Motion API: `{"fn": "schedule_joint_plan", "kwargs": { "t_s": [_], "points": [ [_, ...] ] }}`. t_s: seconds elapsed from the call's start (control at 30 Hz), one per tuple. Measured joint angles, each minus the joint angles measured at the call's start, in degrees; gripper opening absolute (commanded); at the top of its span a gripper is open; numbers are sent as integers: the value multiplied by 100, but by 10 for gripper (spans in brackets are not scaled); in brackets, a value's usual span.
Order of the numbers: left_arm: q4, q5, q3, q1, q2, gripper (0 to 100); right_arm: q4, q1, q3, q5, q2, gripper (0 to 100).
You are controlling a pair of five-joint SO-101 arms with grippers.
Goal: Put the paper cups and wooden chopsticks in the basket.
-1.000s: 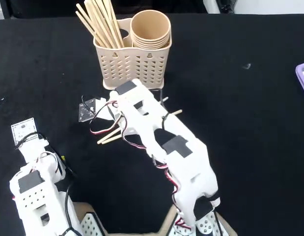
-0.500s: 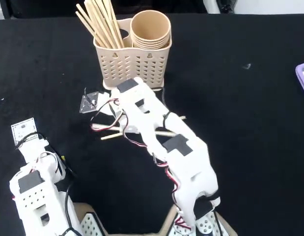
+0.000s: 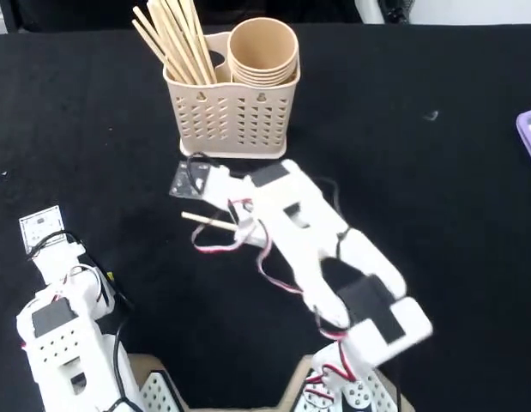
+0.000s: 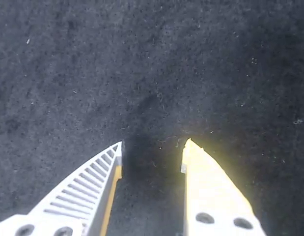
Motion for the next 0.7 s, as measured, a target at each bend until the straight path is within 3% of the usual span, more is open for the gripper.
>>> {"fn": "schedule_joint_plan", "kwargs": {
  "t_s": [0.2, 0.4, 0.7],
  "points": [
    [0, 0, 0, 0, 0, 209, -237, 26, 387, 0, -176, 15],
    [0, 0, 0, 0, 0, 209, 26, 26, 387, 0, -176, 195],
    [0, 0, 0, 0, 0, 209, 615, 62, -281, -9, 800, 170]
  ]
}}
